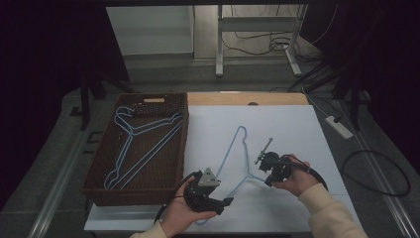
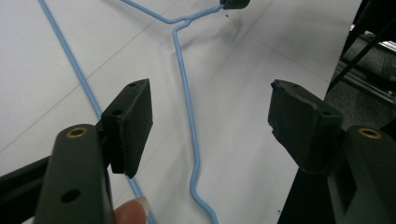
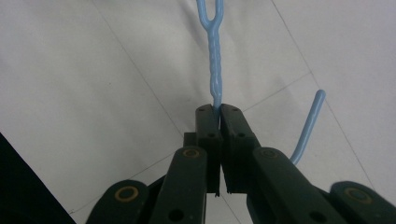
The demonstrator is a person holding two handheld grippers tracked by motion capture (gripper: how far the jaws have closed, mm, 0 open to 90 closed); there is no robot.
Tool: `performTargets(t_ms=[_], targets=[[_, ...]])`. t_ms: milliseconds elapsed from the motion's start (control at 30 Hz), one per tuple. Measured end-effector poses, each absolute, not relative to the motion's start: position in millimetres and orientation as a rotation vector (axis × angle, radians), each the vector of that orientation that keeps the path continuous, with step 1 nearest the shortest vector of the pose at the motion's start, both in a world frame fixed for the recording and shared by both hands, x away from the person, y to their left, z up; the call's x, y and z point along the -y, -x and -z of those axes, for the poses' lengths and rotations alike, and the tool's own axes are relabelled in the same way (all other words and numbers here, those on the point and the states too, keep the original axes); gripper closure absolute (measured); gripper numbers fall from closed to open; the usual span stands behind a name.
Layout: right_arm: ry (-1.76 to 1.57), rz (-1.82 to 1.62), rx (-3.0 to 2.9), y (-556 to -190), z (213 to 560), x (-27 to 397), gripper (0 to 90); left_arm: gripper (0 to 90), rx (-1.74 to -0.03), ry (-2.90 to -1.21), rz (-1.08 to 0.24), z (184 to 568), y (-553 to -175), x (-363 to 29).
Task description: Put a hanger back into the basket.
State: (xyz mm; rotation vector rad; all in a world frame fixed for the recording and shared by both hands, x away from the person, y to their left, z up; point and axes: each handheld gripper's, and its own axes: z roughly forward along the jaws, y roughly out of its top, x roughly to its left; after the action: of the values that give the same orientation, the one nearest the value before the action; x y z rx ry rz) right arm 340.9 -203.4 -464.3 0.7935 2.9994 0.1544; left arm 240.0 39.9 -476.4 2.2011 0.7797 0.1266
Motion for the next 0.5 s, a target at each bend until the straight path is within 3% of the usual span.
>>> performTargets(t_ms=[500], targets=[[-0.786, -0.154, -3.001, -339.5, 461.7, 201.3, 87.1, 35.1, -0.851, -2.254, -0.046, 506.9, -263.5, -15.5]])
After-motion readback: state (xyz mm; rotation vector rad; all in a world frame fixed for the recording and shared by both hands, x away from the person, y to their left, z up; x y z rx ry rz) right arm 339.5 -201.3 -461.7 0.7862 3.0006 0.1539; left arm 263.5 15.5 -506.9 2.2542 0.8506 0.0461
